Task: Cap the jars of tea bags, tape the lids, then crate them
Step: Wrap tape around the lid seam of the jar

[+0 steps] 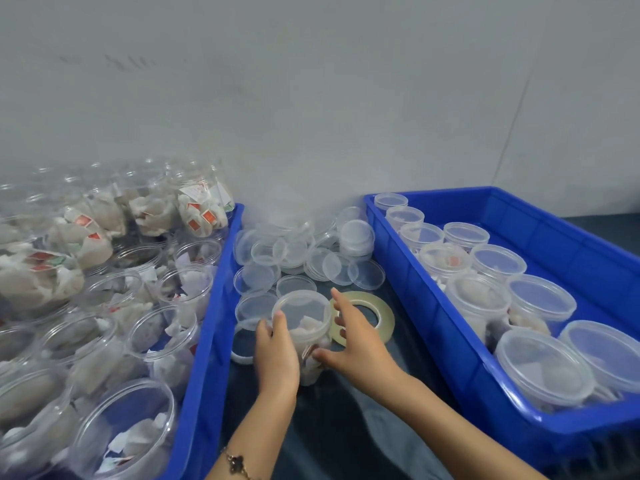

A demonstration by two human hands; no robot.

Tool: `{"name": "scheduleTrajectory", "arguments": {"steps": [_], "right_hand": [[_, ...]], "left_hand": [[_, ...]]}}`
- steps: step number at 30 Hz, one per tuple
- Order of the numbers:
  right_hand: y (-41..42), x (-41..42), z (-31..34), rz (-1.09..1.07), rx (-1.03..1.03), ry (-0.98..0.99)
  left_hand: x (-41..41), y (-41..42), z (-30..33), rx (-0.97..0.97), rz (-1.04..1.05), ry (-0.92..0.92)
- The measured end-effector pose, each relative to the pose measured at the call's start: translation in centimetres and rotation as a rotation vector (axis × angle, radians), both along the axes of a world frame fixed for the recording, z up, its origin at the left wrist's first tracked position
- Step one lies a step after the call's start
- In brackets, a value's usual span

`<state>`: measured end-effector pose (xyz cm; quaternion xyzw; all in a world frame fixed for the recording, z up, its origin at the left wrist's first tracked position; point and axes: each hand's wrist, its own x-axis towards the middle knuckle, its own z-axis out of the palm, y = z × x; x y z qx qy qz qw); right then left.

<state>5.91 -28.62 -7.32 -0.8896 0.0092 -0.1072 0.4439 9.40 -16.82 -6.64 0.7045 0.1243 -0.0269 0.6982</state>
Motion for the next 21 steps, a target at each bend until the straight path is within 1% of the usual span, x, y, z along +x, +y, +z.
{"name": "scheduleTrajectory", "arguments": {"steps": [3, 6, 9, 11, 14, 17, 19, 21], "right_hand": [[0.6, 0.0, 0.2, 0.024, -0.044, 0.006], [0.9, -0.2, 0.9, -0.018, -0.106, -0.060], [0.4, -0.5, 3.3, -0.066, -0.123, -0.113], [-0.5, -0.4, 6.0, -0.101, -0.114, -0.180], [-2.8, 0.4, 11.1, -0.159, -0.139, -0.280], [-7.0, 2.1, 15.8, -0.271, -0.193, -0.348], [-10.0, 3.2, 17.9, -0.325, -0.223, -0.387], [-12.9, 4.3, 19.0, -0.382, -0.278, -0.428]], "left_hand": [[-0.5, -0.3, 0.4, 0.034, -0.023, 0.000], [-1.0, -0.7, 1.4, 0.068, -0.002, -0.033], [-1.4, -1.7, 4.2, 0.060, -0.011, -0.088], [-1.2, -2.8, 7.2, 0.009, -0.077, -0.159], [0.1, -5.3, 11.8, 0.009, -0.222, -0.314], [2.3, -8.4, 16.9, -0.019, -0.415, -0.361], [3.8, -10.8, 19.5, 0.102, -0.522, -0.372], [5.5, -13.3, 21.0, 0.252, -0.553, -0.444]]}}
